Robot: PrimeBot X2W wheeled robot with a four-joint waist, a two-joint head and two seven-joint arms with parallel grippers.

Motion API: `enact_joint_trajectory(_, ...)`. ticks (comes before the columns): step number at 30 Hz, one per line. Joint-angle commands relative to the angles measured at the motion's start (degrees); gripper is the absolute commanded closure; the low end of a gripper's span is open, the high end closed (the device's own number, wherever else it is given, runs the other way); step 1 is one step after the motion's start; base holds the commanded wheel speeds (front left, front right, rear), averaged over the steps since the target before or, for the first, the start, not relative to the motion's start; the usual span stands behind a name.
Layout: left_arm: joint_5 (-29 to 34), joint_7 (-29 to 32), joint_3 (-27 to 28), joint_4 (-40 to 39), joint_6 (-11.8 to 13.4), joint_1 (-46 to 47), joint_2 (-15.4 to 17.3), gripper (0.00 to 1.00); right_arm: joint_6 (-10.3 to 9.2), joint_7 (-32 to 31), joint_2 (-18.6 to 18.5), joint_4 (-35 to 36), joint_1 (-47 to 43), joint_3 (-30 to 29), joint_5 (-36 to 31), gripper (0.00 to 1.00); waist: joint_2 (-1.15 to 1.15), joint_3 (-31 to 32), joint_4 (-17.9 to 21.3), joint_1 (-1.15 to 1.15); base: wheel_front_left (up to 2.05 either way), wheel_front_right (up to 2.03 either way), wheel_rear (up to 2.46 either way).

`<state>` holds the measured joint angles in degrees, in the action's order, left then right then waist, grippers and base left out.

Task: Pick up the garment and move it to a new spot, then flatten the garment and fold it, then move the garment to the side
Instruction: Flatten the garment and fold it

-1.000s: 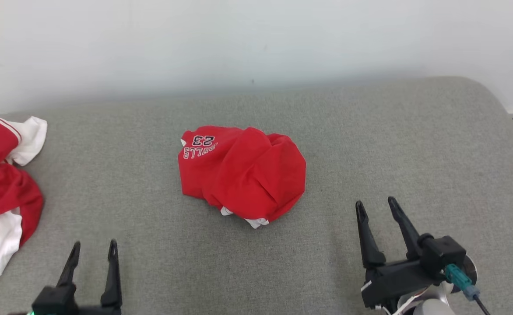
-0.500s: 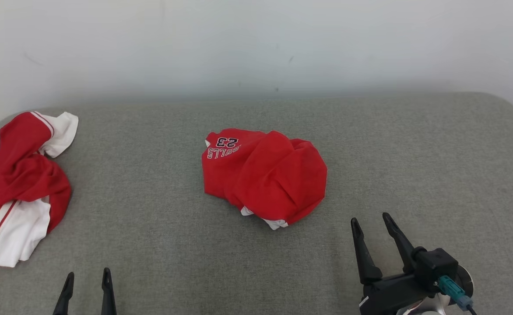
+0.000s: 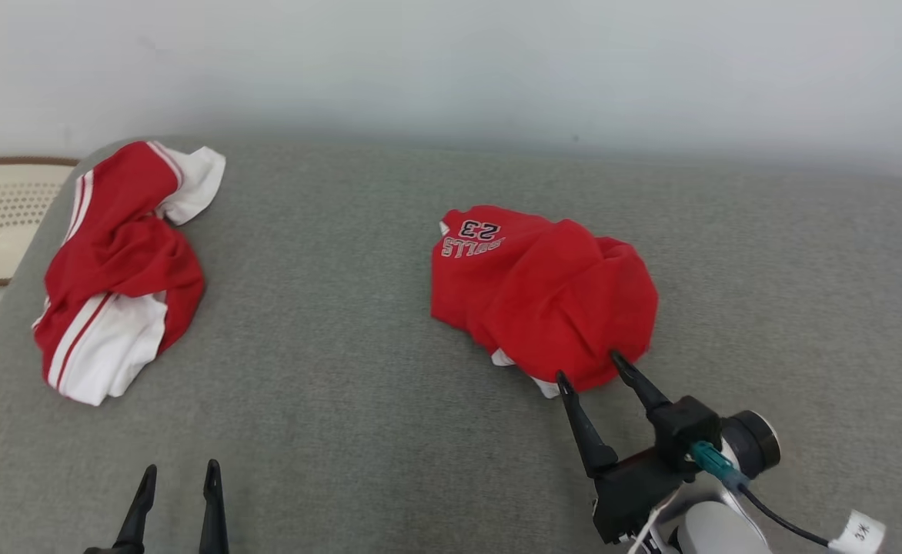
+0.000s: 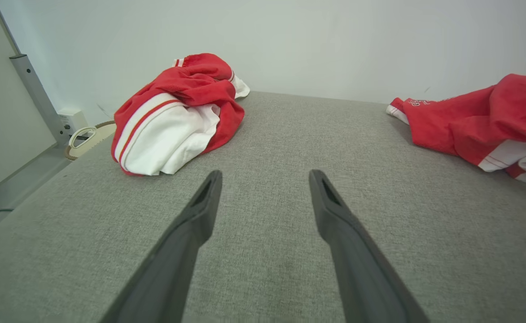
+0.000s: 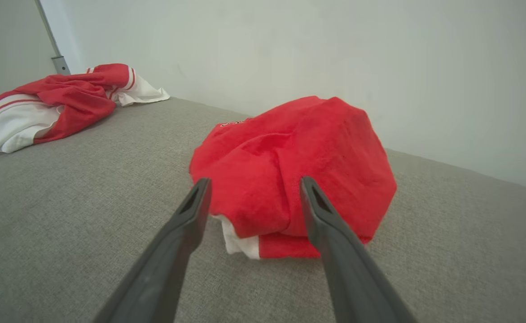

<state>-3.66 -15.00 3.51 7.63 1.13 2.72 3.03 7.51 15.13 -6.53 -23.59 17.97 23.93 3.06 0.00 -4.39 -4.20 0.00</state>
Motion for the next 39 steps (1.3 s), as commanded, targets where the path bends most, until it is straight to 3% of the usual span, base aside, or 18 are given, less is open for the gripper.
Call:
enact_joint_trajectory(1,-0.23,-0.19,-0.03,0.06,0.0,0.59,-0.04,0.0,-0.04,0.09,-0.2,-1.69,1.47,0.59,-1.48,0.0,0.0,-1.49,-2.89,0.0,0.0,0.0,0.0)
enact_joint_trajectory(11,-2.84,-0.2,-1.33,-0.33,0.23,1.13,-0.11,0.0,-0.04,0.08,0.96,-14.5,8.78,-1.88,-11.06,0.0,0.0,-3.65,-7.4,0.0,0.0,0.0,0.0)
enact_joint_trajectory(12,-2.95,-0.19,-1.37,-0.27,0.32,1.23,-0.1,0.0,-0.04,0.08,1.24,-15.55,9.43,-2.35,-11.51,0.19,0.0,-3.79,-7.66,0.0,0.0,0.0,0.0)
enact_joint_trajectory(13,-2.95,-0.2,-1.52,-0.2,0.34,1.37,-0.1,0.0,-0.04,0.08,1.44,-16.2,10.28,-2.93,-12.13,0.52,0.0,-3.92,-7.96,0.0,0.0,0.0,0.0)
enact_joint_trajectory(14,-2.95,-0.2,-1.52,-0.2,0.34,1.37,-0.1,0.0,-0.04,0.08,1.44,-16.2,10.28,-2.93,-12.13,0.52,0.0,-3.92,-7.96,0.0,0.0,0.0,0.0)
enact_joint_trajectory(15,-3.1,-0.2,-1.68,-0.17,0.38,1.48,-0.11,0.0,-0.04,0.09,1.75,-16.9,10.93,-3.42,-12.12,1.0,0.0,-3.97,-8.16,0.0,0.0,0.0,0.0)
enact_joint_trajectory(19,-3.67,-0.2,-2.32,-0.63,0.47,1.2,-0.11,0.0,-0.04,0.09,2.35,-16.83,13.4,-3.64,-10.81,1.0,0.0,-4.04,-8.52,0.0,0.0,0.0,0.0)
enact_joint_trajectory(24,-3.48,-0.19,-2.07,-0.74,0.5,0.28,-0.12,0.0,-0.04,0.08,2.63,-9.6,15.07,-1.92,-6.04,1.0,0.0,-3.4,-7.59,0.0,0.0,0.0,0.0)
enact_joint_trajectory(31,-3.45,-0.2,-2.65,0.27,0.43,-0.46,-0.1,0.0,-0.04,0.08,0.72,0.83,17.95,2.72,2.19,1.0,0.0,-1.83,-5.7,0.0,0.0,0.0,0.0)
enact_joint_trajectory(39,-4.41,-0.2,-5.15,1.03,0.85,-0.57,-0.11,0.0,-0.04,0.08,-2.78,7.4,21.64,0.56,6.47,1.0,0.0,-0.98,-5.82,0.0,0.0,0.0,0.0)
